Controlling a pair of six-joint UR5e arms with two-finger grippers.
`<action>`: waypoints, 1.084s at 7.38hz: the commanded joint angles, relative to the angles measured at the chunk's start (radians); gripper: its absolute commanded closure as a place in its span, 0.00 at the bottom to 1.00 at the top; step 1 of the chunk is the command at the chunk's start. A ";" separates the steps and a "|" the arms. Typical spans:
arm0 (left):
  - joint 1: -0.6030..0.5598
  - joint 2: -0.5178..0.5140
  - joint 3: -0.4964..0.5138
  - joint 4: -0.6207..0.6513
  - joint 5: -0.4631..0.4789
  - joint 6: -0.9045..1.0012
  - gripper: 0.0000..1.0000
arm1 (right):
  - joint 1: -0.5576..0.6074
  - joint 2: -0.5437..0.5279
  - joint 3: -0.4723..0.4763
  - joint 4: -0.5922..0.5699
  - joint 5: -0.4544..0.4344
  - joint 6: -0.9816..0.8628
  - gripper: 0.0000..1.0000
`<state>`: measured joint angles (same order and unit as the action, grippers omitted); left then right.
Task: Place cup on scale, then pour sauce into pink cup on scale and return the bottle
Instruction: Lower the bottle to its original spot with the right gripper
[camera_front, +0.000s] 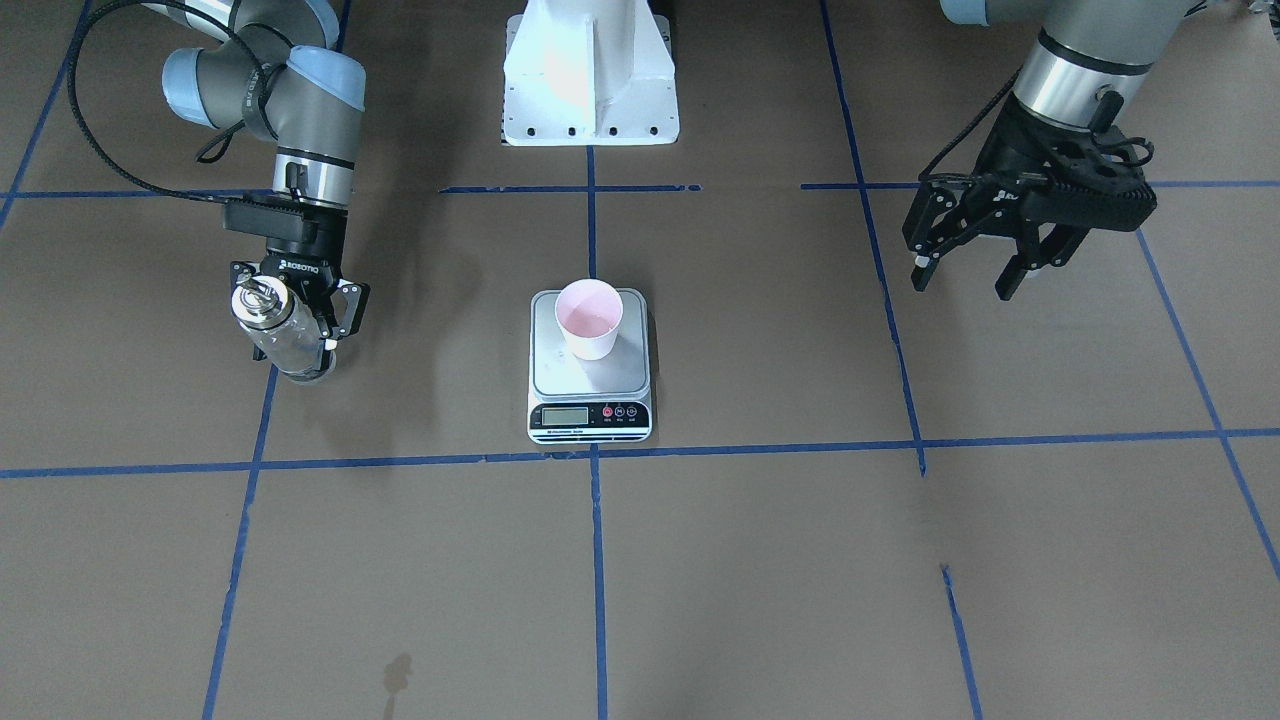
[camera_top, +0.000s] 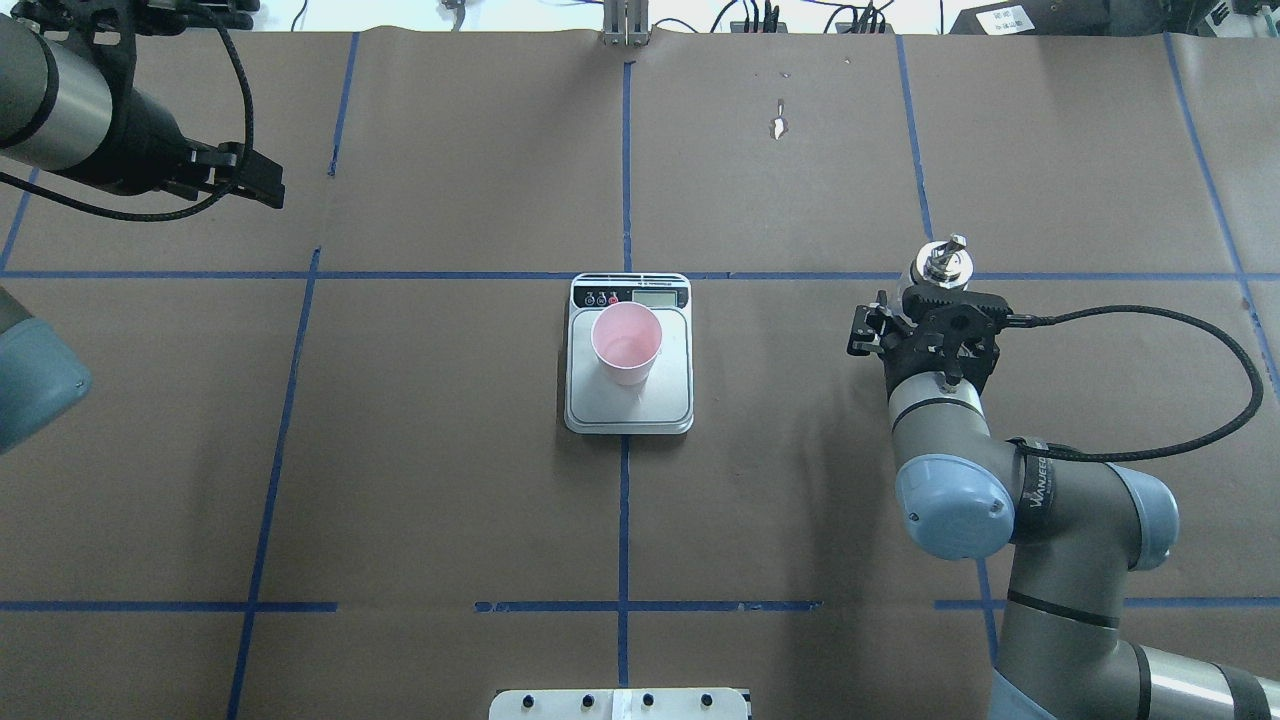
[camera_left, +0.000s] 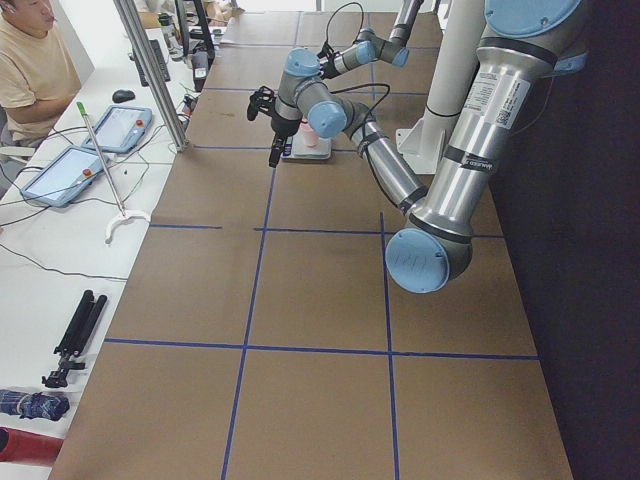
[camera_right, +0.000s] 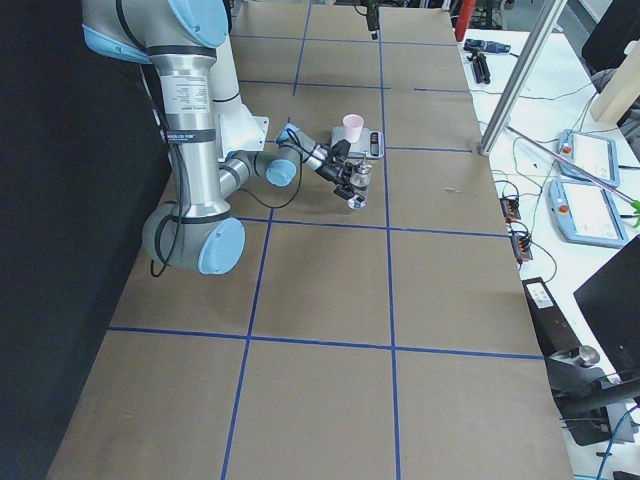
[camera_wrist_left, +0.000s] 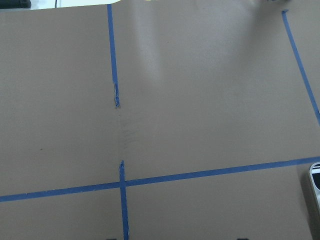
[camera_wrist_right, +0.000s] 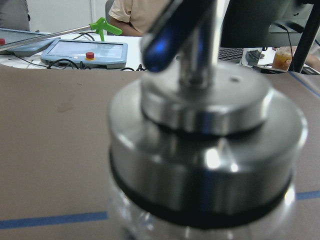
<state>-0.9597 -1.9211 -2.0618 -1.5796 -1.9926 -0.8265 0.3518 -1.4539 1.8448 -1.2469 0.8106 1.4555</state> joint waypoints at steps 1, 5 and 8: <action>0.001 -0.001 -0.001 0.001 0.000 0.000 0.16 | -0.016 -0.046 -0.013 0.080 -0.010 -0.014 1.00; 0.001 -0.001 -0.001 0.004 0.001 0.000 0.16 | -0.047 -0.031 -0.058 0.214 -0.045 -0.084 1.00; -0.001 0.001 -0.003 0.004 0.001 0.000 0.16 | -0.047 -0.039 -0.059 0.251 -0.041 -0.078 1.00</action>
<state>-0.9594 -1.9214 -2.0645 -1.5754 -1.9922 -0.8268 0.3056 -1.4888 1.7881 -1.0183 0.7671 1.3773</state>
